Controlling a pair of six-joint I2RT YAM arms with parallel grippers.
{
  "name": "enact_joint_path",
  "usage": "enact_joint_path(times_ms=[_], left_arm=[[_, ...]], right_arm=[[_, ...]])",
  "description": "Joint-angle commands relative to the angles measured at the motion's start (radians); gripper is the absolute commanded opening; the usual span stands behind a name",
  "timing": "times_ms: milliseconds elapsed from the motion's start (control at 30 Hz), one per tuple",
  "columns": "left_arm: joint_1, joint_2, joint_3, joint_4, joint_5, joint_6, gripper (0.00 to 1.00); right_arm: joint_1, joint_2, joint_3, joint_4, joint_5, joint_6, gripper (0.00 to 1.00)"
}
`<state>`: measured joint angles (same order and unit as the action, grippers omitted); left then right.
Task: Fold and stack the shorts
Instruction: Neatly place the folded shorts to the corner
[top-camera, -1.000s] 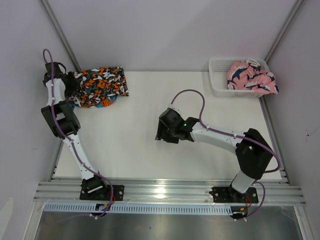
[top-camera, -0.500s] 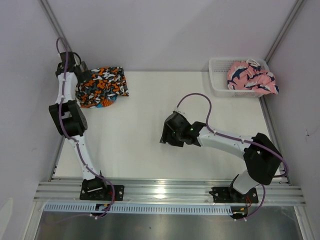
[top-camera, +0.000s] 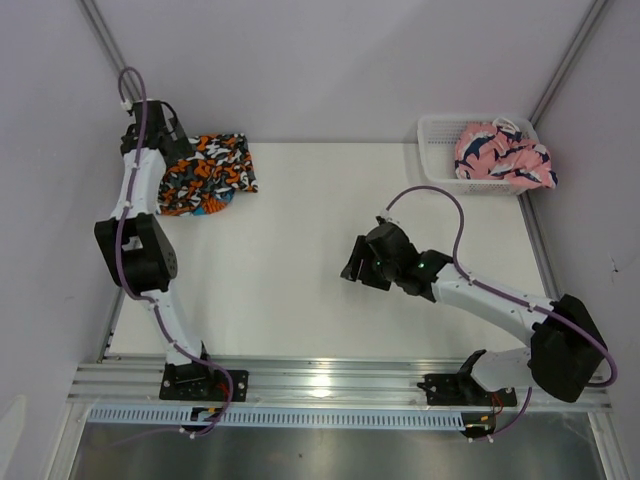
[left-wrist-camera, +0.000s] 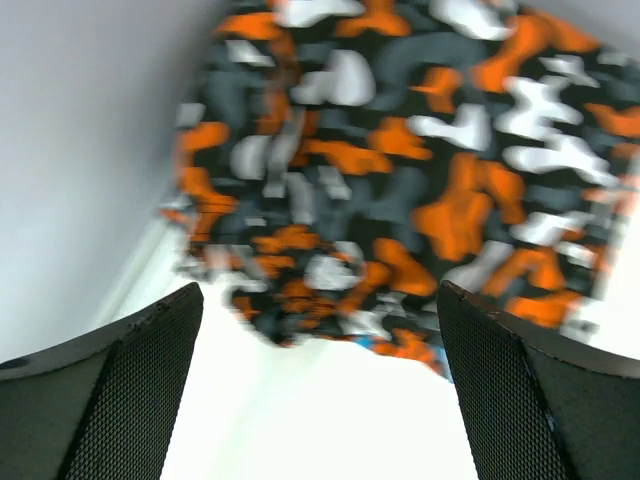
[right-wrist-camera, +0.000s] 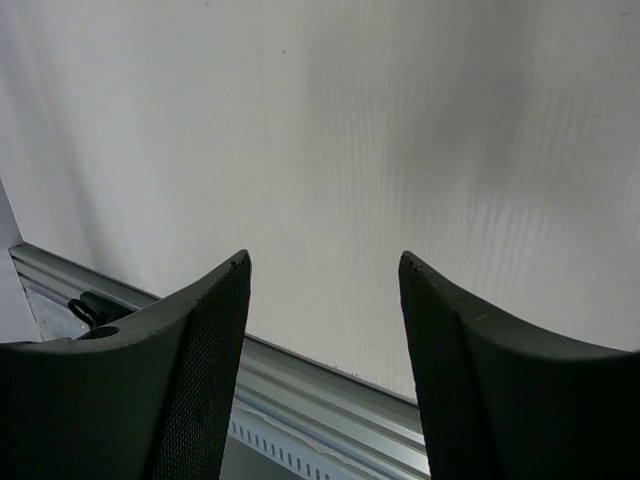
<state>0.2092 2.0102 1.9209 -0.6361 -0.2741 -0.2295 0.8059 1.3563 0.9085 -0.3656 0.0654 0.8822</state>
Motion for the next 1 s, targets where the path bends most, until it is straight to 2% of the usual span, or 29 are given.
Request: enact_joint_path(times_ms=[0, 100, 200, 267, 400, 533, 767, 967], left_arm=[[-0.067, -0.051, -0.051, 0.067, 0.096, -0.059, 0.99], [-0.068, -0.053, -0.101, 0.128, 0.194, -0.113, 0.99], [-0.061, -0.05, -0.167, 0.203, 0.135, -0.131, 0.99], [-0.035, -0.019, -0.197, 0.234, 0.11, -0.168, 0.99], [0.065, 0.022, -0.278, 0.318, 0.22, -0.231, 0.99], [0.096, 0.058, -0.318, 0.346, 0.217, -0.26, 0.99], [0.124, 0.185, -0.255, 0.296, 0.242, -0.287, 0.99], [0.121, 0.087, -0.301, 0.326, 0.188, -0.297, 0.99]], right_arm=[[-0.022, -0.08, -0.039, 0.048, -0.001, -0.034, 0.63], [-0.033, -0.138, -0.071, 0.053, 0.002, -0.038, 0.62], [-0.042, -0.193, -0.108, 0.057, -0.002, -0.038, 0.62], [-0.047, -0.224, -0.126, 0.06, -0.016, -0.04, 0.62], [-0.051, -0.232, -0.128, 0.042, -0.029, -0.052, 0.62], [-0.057, -0.22, -0.137, 0.06, -0.041, -0.048, 0.62], [-0.056, -0.194, -0.132, 0.073, -0.052, -0.034, 0.61], [-0.056, -0.192, -0.137, 0.073, -0.045, -0.026, 0.61]])
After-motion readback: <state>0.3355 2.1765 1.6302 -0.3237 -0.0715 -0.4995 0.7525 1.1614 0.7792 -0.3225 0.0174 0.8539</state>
